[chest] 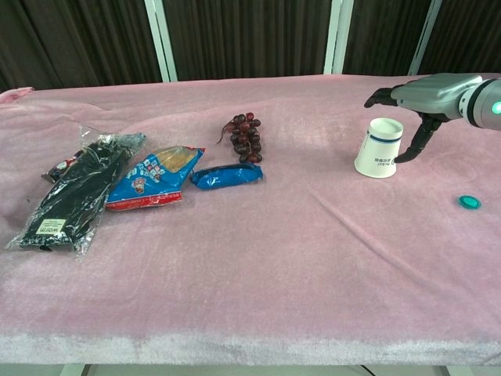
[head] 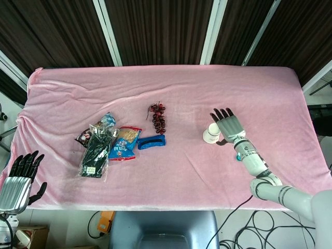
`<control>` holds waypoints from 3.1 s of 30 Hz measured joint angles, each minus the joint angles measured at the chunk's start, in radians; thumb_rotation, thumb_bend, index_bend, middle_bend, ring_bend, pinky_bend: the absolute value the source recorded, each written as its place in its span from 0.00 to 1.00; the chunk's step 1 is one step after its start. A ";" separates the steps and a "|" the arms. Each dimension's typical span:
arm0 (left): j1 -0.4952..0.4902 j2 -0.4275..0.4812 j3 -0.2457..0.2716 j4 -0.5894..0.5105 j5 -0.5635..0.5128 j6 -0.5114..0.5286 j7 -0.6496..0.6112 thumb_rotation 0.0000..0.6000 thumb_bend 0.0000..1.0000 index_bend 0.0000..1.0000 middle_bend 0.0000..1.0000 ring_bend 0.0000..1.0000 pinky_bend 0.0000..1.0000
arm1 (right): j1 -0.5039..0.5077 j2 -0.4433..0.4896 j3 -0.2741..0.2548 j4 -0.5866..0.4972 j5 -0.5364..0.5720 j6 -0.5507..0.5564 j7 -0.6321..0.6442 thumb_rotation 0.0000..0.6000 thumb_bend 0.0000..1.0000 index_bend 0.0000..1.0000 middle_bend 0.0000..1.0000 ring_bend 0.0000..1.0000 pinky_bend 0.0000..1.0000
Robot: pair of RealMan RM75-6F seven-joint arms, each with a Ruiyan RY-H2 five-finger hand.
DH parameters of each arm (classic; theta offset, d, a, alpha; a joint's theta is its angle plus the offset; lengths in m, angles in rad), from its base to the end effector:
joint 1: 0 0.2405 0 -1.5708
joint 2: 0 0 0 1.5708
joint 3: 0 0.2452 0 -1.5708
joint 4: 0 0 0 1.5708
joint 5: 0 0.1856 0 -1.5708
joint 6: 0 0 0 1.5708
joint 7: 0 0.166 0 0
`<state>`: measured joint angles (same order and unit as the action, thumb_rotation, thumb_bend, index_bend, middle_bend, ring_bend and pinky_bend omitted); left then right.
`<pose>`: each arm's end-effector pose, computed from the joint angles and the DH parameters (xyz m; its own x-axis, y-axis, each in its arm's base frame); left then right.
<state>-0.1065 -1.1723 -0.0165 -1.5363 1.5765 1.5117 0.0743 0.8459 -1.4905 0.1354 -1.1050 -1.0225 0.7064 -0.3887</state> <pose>-0.2864 0.2005 0.1604 0.4874 -0.0098 0.8731 0.8682 -0.1011 -0.4858 -0.2067 -0.4223 0.0375 0.7236 -0.2628 0.6382 -0.6901 -0.2952 0.6608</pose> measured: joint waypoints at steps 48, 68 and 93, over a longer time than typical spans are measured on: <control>0.006 0.000 0.008 0.004 0.014 0.011 -0.008 1.00 0.40 0.00 0.00 0.01 0.05 | -0.380 0.132 -0.205 -0.030 -0.465 0.493 0.287 1.00 0.48 0.62 0.06 0.00 0.07; 0.013 0.001 0.009 0.017 0.019 0.025 -0.028 1.00 0.40 0.00 0.00 0.01 0.05 | -0.394 0.119 -0.182 -0.006 -0.479 0.432 0.331 1.00 0.44 0.00 0.00 0.00 0.06; 0.029 -0.006 0.031 0.020 0.085 0.076 -0.012 1.00 0.40 0.00 0.00 0.00 0.05 | -0.741 0.342 -0.219 -0.515 -0.493 0.828 0.232 1.00 0.44 0.00 0.00 0.00 0.00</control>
